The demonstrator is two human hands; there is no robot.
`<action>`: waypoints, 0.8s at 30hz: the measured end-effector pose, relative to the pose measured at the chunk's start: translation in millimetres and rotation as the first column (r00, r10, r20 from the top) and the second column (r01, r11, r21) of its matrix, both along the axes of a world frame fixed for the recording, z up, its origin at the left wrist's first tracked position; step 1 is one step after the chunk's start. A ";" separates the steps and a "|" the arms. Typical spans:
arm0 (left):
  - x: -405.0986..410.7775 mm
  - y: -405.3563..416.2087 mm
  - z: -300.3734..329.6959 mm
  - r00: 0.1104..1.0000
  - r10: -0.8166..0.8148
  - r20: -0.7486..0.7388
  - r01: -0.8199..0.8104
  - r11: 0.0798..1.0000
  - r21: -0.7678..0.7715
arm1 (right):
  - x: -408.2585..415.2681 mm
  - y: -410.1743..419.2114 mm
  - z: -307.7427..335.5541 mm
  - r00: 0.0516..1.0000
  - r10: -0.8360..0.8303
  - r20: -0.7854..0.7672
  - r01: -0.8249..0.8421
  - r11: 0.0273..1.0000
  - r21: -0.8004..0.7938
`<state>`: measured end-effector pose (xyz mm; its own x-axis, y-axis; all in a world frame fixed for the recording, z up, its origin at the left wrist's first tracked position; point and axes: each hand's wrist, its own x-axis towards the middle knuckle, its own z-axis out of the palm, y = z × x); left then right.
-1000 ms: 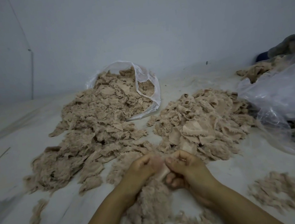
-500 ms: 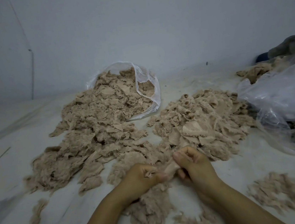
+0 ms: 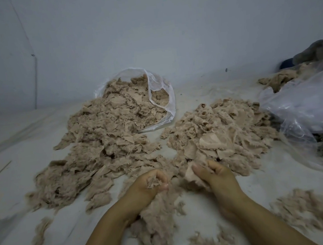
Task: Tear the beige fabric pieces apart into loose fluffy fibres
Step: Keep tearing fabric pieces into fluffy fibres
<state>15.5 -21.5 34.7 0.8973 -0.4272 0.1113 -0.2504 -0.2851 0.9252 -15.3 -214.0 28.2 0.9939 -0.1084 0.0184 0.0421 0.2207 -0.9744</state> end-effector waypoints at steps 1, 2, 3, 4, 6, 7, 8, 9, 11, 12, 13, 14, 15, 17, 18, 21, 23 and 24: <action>0.1 0.7 -1.5 0.999 0.009 -0.042 -0.011 0.998 -0.054 | -0.6 -0.3 0.2 1.000 0.020 -0.021 -0.020 1.000 0.022; -1.4 -0.5 -1.4 0.996 0.013 -0.090 -0.022 0.995 -0.101 | -1.0 1.0 0.0 0.998 0.055 -0.036 -0.053 0.998 0.045; -2.3 -3.2 -2.6 0.993 0.007 -0.117 -0.023 0.991 -0.134 | -2.7 3.7 0.1 0.995 0.095 -0.040 -0.092 0.994 0.066; -3.9 -6.8 -3.4 0.992 0.001 -0.130 -0.021 0.989 -0.147 | -3.3 6.4 -0.6 0.991 0.128 -0.033 -0.126 0.989 0.073; -6.3 -12.3 -5.8 0.995 -0.016 -0.103 0.002 0.991 -0.132 | -4.9 11.7 -0.6 0.988 0.157 -0.014 -0.155 0.986 0.057; -6.6 -12.6 -7.0 0.996 -0.021 -0.085 0.010 0.993 -0.118 | -5.2 12.9 -0.1 0.990 0.143 -0.016 -0.142 0.989 0.047; -6.9 -11.4 -6.1 0.997 -0.020 -0.073 0.013 0.995 -0.096 | -4.5 12.1 0.1 0.993 0.116 -0.024 -0.115 0.992 0.044; -6.0 -9.0 -6.0 0.998 -0.022 -0.062 0.017 0.997 -0.079 | -3.6 9.9 -0.4 0.996 0.082 -0.033 -0.080 0.996 0.036; -3.3 -3.8 -4.8 0.997 -0.015 -0.074 0.008 0.995 -0.102 | -4.1 5.5 1.6 0.998 0.056 -0.039 -0.055 0.998 0.026; -3.7 -1.9 -1.1 0.995 -0.006 -0.097 -0.009 0.988 -0.157 | -4.6 4.2 2.0 0.996 0.073 -0.049 -0.072 0.997 0.025; -3.6 0.0 1.1 0.995 0.006 -0.097 -0.025 0.981 -0.194 | -6.8 4.6 2.9 0.992 0.108 -0.063 -0.107 0.994 0.023; -4.0 0.6 3.2 0.997 0.011 -0.076 -0.027 0.977 -0.213 | -9.1 6.6 3.5 0.986 0.152 -0.073 -0.151 0.988 0.010; -4.4 -0.4 3.2 0.999 0.021 -0.037 -0.027 0.982 -0.186 | -10.7 9.1 2.5 0.979 0.192 -0.072 -0.195 0.980 -0.042; -5.8 -5.2 0.0 1.000 0.019 0.022 -0.017 0.995 -0.096 | -9.3 13.6 -0.8 0.979 0.200 -0.033 -0.202 0.945 -0.255; -6.4 -8.9 -3.0 0.999 0.018 0.042 -0.015 0.997 -0.072 | -8.0 15.2 -2.4 0.984 0.179 -0.012 -0.171 0.919 -0.356; -6.6 -17.1 -7.5 0.998 0.019 0.066 -0.012 0.995 -0.097 | -6.0 14.1 -4.2 0.985 0.171 0.025 -0.142 0.879 -0.454; -6.3 -16.9 -3.5 0.997 0.066 0.051 -0.058 0.988 -0.144 | -6.5 12.8 -3.6 0.981 0.194 0.025 -0.172 0.912 -0.372; -5.0 -14.6 -2.5 0.993 0.118 0.021 -0.111 0.971 -0.211 | -6.1 12.7 -3.6 0.979 0.205 0.012 -0.190 0.926 -0.327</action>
<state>10.5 -36.0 32.1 0.9331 -0.2860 0.2179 -0.2590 -0.1146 0.9591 -21.4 -201.3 24.5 0.9918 0.1097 0.0650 0.0756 -0.0962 -0.9925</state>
